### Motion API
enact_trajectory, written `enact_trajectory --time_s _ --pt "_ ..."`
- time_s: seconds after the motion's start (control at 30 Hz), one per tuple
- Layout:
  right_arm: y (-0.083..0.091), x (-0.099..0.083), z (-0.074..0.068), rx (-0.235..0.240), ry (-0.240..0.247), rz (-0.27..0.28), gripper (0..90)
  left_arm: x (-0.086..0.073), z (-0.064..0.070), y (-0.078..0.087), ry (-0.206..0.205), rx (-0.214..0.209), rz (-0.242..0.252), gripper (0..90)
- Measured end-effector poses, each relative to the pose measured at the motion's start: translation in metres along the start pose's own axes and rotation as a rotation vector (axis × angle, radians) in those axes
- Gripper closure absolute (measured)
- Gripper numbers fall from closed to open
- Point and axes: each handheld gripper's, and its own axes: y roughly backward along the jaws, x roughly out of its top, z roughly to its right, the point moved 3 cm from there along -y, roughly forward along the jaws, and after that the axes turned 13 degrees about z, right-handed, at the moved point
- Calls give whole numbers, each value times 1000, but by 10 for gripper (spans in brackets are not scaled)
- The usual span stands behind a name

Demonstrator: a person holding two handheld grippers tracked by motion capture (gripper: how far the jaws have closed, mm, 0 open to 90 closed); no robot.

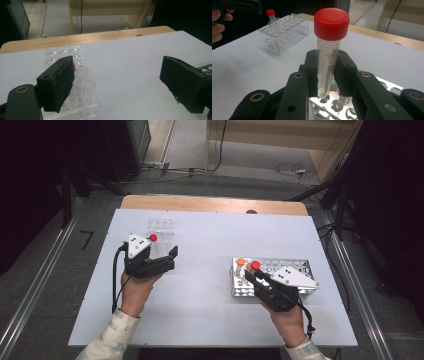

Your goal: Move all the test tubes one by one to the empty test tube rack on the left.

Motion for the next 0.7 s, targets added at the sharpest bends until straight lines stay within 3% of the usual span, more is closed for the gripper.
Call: enact_trajectory --time_s 0.23,0.7 --pt "-15 -3 -19 52 24 -19 712 -1 3 1 -5 -6 -5 126" --pt "-44 -16 -38 99 39 -57 711 -3 13 1 -22 -39 -15 127"
